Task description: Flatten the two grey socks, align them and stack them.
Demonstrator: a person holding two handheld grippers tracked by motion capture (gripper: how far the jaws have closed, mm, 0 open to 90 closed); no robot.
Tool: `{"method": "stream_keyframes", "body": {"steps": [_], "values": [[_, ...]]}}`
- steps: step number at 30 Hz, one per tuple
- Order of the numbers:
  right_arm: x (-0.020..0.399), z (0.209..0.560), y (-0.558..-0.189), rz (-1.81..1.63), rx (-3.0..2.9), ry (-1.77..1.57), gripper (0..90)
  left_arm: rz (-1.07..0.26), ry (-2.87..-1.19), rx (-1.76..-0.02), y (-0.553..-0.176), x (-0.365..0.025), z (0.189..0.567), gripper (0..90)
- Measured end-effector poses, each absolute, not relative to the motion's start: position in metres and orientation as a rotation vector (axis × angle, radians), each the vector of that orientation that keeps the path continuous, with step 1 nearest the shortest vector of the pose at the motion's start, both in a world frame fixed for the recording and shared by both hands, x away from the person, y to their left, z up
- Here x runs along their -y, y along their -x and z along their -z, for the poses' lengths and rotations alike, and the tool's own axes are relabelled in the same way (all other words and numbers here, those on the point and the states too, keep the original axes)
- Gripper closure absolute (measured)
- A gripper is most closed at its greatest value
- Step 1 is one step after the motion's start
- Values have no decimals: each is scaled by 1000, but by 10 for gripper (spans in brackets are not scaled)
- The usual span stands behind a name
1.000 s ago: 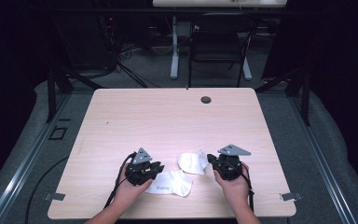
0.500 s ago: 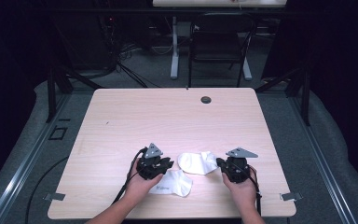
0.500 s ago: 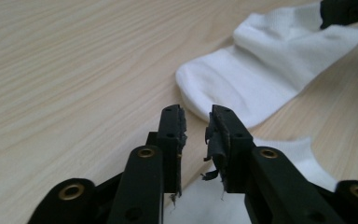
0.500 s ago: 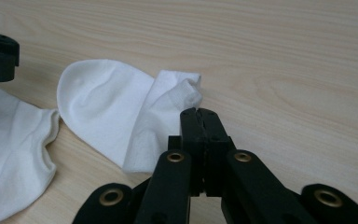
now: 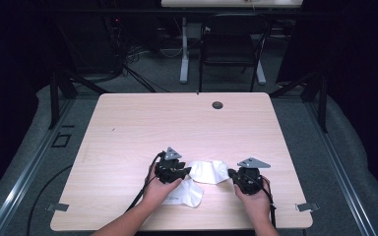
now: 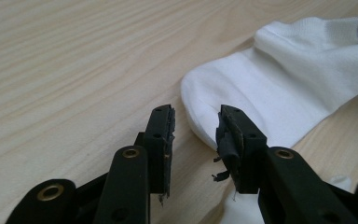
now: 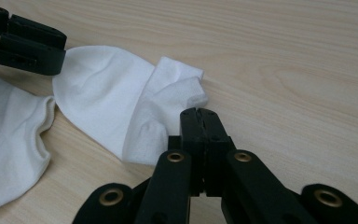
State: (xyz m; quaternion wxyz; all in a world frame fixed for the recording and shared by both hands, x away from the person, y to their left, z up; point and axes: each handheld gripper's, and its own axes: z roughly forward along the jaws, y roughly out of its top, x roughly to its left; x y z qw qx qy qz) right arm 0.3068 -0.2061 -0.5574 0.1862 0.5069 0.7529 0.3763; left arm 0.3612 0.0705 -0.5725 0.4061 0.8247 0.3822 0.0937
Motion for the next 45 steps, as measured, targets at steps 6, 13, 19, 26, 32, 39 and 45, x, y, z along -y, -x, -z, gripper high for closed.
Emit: {"method": "stream_keyframes", "body": {"steps": [6, 13, 19, 26, 32, 39, 45], "values": [[206, 559, -307, -1066, -2124, -1425, 900, -215, -2095, -966, -363, -62, 575, 719], [204, 559, -307, -1062, -2124, -1409, 900, -243, -2133, -971, -363, -60, 576, 894], [203, 558, -309, -1059, -2114, -1397, 900, -269, -2117, -993, -366, -71, 569, 898], [200, 564, -314, -1029, -2121, -1407, 900, -283, -2099, -1040, -368, -89, 567, 898], [196, 573, -318, -980, -2166, -1415, 900, -283, -2108, -1073, -366, -101, 573, 898], [197, 566, -317, -1059, -2125, -1417, 793, -283, -2092, -1073, -365, -110, 574, 852], [193, 561, -322, -1078, -2166, -1401, 691, -283, -2058, -1066, -370, -112, 569, 728]]}}
